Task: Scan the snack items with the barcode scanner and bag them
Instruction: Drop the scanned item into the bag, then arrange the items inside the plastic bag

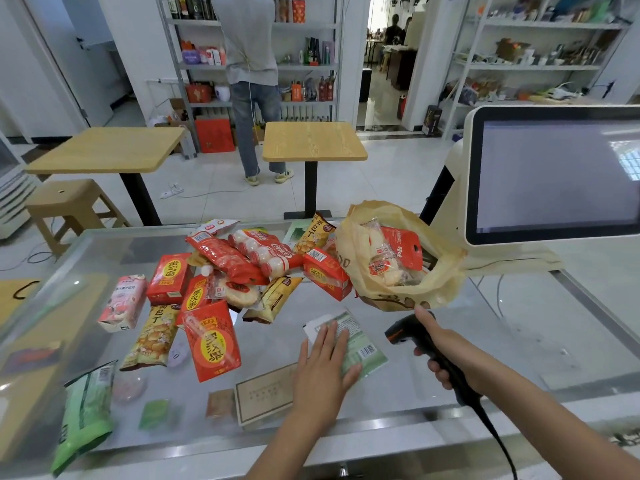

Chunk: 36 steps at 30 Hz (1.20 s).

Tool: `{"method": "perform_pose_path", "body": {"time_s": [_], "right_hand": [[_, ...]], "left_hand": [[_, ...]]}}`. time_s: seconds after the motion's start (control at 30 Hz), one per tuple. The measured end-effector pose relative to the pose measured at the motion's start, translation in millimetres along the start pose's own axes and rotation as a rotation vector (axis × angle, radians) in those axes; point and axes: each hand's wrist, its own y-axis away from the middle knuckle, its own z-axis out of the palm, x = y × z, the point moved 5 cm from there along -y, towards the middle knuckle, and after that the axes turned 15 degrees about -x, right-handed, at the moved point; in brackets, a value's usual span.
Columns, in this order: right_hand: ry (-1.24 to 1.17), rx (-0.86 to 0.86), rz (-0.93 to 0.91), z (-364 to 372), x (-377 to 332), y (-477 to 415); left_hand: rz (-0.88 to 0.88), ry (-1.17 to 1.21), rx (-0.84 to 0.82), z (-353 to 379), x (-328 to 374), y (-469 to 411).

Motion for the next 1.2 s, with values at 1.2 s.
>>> {"method": "perform_pose_path", "body": {"time_s": [1.2], "right_hand": [[-0.011, 0.087, -0.130, 10.9, -8.2, -25.4]], "left_hand": [[0.278, -0.132, 0.318, 4.5, 14.0, 21.5]]}}
